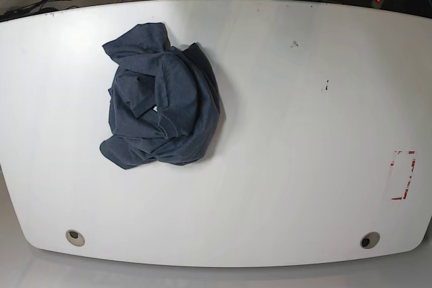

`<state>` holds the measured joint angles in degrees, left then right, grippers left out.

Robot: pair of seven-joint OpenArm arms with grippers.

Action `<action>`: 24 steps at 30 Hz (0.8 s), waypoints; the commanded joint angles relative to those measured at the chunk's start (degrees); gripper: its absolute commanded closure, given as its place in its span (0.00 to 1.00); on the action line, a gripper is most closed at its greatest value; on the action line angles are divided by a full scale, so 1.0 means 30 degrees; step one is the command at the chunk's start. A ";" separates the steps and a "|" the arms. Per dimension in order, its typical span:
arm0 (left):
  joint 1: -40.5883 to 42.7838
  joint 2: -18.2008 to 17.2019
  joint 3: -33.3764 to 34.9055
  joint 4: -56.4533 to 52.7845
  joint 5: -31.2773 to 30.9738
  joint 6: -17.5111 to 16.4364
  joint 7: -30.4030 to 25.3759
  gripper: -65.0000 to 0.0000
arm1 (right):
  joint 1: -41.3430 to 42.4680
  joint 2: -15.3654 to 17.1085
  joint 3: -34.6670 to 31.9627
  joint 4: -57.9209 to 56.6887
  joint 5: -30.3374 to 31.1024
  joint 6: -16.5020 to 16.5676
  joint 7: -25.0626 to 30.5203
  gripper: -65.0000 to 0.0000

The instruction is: Fold the T-shirt properly

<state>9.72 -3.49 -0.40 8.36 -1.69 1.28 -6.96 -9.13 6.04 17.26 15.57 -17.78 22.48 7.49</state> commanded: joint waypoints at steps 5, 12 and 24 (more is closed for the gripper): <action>0.0322 0.0151 0.0032 0.0041 0.0023 0.0028 -0.0068 0.43 | 0.0185 -0.0476 -0.0023 0.0069 -0.0036 0.0111 0.0127 0.88; 0.0351 0.0151 0.0062 0.0041 0.0023 0.0028 -0.0068 0.43 | 0.0185 -0.0535 -0.0023 0.0098 -0.0036 0.0111 0.0127 0.88; 0.2813 0.0180 0.0003 0.3997 -0.0007 0.0028 -0.0097 0.43 | -0.1486 -0.0535 0.0036 0.1769 -0.0007 0.0111 0.1065 0.89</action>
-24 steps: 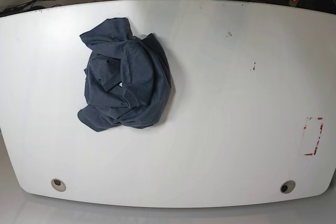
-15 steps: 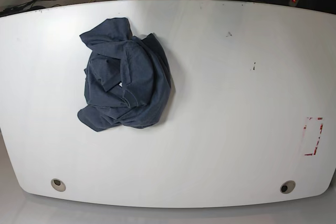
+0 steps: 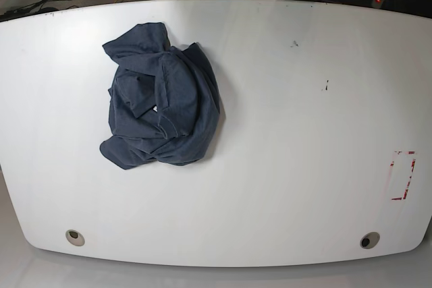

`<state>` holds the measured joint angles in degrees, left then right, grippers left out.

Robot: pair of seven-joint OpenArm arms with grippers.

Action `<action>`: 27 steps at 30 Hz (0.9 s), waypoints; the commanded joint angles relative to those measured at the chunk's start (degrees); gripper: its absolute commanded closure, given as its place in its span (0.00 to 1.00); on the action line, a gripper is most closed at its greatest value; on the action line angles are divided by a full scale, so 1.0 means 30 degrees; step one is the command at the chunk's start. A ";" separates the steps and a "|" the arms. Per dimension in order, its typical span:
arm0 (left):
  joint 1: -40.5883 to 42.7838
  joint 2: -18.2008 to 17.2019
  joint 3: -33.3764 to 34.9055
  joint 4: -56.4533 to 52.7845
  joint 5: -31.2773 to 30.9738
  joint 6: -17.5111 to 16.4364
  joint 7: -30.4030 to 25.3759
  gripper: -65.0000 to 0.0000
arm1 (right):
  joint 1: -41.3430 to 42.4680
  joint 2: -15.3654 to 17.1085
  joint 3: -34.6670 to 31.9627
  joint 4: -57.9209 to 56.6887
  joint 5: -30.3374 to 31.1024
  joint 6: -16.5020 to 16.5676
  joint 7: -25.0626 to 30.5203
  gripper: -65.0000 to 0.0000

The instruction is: Fold the T-shirt properly

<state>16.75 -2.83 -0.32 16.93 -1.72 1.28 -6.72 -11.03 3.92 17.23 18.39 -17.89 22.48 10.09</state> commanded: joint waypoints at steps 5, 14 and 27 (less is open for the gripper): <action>0.2079 -0.0038 -0.0026 0.3603 0.0000 0.0028 -0.0089 0.43 | -0.2581 -0.0180 0.0043 0.3466 0.0059 0.0111 -0.0183 0.89; 0.6269 -0.0185 -0.0026 0.9522 0.0000 0.0028 -0.0089 0.43 | -0.5980 -0.0795 0.0072 0.7803 0.0088 0.0287 -0.0183 0.89; 1.3038 -0.0712 -0.0085 1.8929 0.0000 0.0028 -0.0089 0.43 | -1.2163 -0.1703 -0.0016 1.7063 0.2579 0.1459 -0.0534 0.89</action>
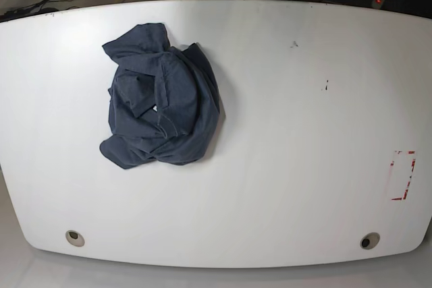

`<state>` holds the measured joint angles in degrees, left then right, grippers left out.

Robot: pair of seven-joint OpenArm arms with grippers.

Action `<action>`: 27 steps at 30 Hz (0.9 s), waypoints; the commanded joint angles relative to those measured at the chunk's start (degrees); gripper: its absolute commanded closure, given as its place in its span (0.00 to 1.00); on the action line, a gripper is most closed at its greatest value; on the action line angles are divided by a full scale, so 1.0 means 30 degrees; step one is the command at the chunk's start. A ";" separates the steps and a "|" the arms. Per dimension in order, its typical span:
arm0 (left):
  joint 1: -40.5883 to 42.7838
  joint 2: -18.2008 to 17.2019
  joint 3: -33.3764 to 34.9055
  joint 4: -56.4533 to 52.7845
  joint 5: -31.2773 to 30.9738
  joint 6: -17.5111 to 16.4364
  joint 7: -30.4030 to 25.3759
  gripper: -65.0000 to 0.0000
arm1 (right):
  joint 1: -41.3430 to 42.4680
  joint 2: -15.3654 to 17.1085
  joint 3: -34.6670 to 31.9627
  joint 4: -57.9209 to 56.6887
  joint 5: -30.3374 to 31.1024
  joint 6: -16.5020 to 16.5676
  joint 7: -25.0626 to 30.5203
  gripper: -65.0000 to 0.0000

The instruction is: Fold the T-shirt properly

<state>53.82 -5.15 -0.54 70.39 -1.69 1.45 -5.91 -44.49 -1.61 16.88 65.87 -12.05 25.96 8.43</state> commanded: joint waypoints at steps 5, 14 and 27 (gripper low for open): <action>0.2792 -0.0848 -0.0012 0.4537 -0.0036 -0.0030 -0.0359 0.43 | -0.3441 0.0228 0.0130 0.5576 0.3183 0.0506 -0.1212 0.89; 0.6074 -0.0907 -0.1887 1.0251 -0.0036 -0.0030 -0.0359 0.43 | -0.6606 0.0228 0.0218 1.1993 0.5498 0.1444 -0.2853 0.89; 0.6367 -0.0878 -0.2854 1.4324 -0.0065 -0.0030 -0.0418 0.43 | -0.6342 0.0286 0.1068 1.5949 0.7080 0.1473 -0.2853 0.89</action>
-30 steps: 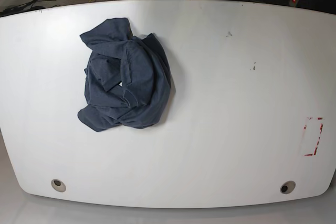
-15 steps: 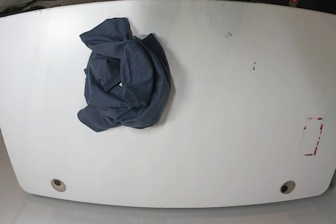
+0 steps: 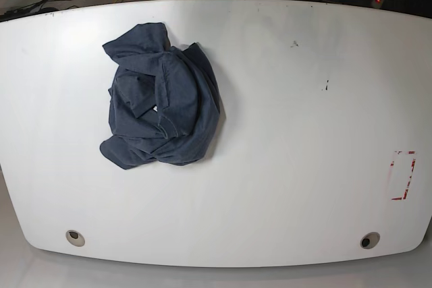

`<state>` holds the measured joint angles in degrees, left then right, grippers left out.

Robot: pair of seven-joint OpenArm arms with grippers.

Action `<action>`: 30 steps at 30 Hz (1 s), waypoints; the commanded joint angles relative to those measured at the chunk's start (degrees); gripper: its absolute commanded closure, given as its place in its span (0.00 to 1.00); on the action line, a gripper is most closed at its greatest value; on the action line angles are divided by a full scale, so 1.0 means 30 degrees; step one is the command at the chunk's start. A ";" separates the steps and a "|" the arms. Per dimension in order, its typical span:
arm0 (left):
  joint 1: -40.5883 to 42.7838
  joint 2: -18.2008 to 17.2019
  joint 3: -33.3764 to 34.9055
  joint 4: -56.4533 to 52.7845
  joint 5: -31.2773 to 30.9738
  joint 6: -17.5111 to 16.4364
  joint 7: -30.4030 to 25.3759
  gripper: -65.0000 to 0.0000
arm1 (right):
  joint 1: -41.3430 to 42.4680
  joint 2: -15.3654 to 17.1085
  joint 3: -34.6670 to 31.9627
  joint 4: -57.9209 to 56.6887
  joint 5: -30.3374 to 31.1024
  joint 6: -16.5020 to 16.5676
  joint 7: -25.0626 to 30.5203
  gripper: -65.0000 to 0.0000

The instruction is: Fold the T-shirt properly

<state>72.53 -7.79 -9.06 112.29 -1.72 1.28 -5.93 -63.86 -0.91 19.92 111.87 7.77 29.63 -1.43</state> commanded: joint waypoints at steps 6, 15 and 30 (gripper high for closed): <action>-0.1481 0.0971 -0.0013 0.0358 -0.0029 -0.0001 -0.0410 0.43 | 0.1783 0.0991 0.0026 0.1053 0.0648 0.0249 0.0433 0.88; -0.3122 0.1674 -0.0013 0.0299 0.0000 -0.0001 -0.0410 0.43 | 0.4714 0.1284 -0.0121 0.1141 0.0619 0.0600 0.0433 0.74; -0.4412 0.1762 -0.0013 0.0182 0.0088 -0.0001 -0.0352 0.43 | 1.1102 0.1636 -0.0590 0.1463 0.0736 0.3458 -0.6951 0.46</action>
<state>59.29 -2.52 -9.06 111.98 -1.63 1.28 -5.58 -32.45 3.68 17.96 115.11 9.04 39.94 -21.63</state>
